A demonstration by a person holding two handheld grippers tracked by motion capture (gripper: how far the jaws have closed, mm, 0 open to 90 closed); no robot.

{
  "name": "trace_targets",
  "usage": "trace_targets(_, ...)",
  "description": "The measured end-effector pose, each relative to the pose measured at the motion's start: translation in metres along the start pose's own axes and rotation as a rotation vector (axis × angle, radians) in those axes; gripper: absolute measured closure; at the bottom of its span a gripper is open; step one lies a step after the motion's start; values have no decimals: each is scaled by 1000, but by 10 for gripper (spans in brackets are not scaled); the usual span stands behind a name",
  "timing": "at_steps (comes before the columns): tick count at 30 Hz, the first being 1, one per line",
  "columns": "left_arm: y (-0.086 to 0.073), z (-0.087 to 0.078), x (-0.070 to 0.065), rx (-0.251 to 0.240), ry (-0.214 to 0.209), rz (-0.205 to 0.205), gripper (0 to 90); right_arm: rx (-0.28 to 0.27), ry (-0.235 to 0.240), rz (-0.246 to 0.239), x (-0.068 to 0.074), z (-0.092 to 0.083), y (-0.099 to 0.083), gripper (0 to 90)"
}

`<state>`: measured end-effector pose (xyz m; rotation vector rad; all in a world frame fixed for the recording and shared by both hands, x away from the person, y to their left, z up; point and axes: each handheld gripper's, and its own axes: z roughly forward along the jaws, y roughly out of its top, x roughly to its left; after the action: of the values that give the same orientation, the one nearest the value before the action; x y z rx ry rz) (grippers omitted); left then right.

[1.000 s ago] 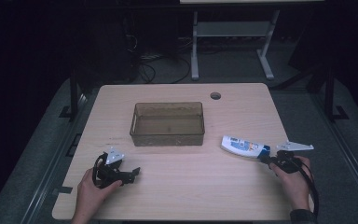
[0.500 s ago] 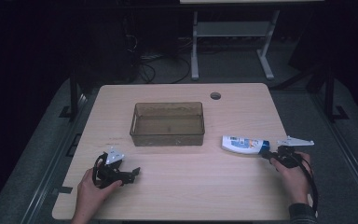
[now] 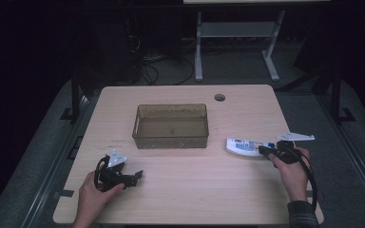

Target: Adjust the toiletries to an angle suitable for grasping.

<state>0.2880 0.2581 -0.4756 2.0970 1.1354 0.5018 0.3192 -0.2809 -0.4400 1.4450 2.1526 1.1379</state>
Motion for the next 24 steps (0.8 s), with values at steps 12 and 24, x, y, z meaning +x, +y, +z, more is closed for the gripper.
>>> trace_targets(12,0,0,0,1,0,-1,126,-6,29,-12,10,22,29,900)
trace_targets(24,0,0,0,5,-1,0,126,12,56,-16,20,46,51,900)
